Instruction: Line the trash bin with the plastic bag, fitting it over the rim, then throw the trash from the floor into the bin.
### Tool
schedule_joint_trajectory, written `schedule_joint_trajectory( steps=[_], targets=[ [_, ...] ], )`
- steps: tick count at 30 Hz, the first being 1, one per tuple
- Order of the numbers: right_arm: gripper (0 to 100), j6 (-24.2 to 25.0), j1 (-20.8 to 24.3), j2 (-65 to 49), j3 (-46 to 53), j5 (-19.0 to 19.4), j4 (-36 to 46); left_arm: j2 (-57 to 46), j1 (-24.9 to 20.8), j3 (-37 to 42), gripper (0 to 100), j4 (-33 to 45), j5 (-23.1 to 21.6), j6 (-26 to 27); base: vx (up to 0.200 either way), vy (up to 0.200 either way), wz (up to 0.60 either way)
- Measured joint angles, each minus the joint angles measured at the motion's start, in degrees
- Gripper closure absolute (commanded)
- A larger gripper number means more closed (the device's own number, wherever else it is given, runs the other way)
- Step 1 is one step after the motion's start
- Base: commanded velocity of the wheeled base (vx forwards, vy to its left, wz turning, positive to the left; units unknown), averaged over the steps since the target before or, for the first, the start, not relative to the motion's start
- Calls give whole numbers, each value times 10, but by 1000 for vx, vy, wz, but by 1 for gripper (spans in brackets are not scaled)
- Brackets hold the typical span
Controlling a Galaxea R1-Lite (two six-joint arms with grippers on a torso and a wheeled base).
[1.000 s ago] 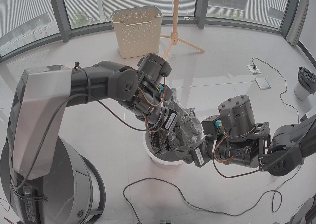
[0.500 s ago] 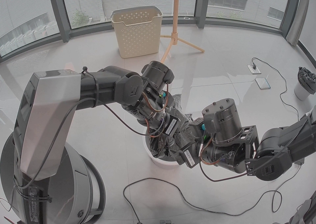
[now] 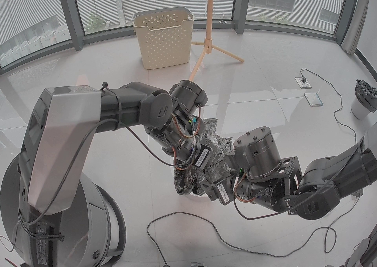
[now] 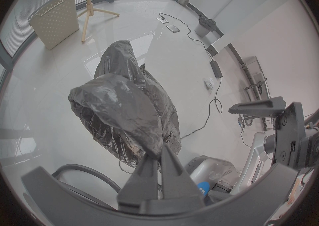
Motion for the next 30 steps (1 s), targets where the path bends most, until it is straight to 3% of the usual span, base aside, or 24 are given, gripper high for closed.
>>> schedule_joint_trajectory(
  steps=[13, 30],
  targets=[
    [0, 87, 32, -6, 19, 0, 40, 29, 0, 0, 100, 0, -1, -25, 0, 0, 0],
    [0, 108, 36, -10, 67, 5, 39, 83, 17, 0, 100, 0, 0, -44, 0, 0, 0]
  ],
)
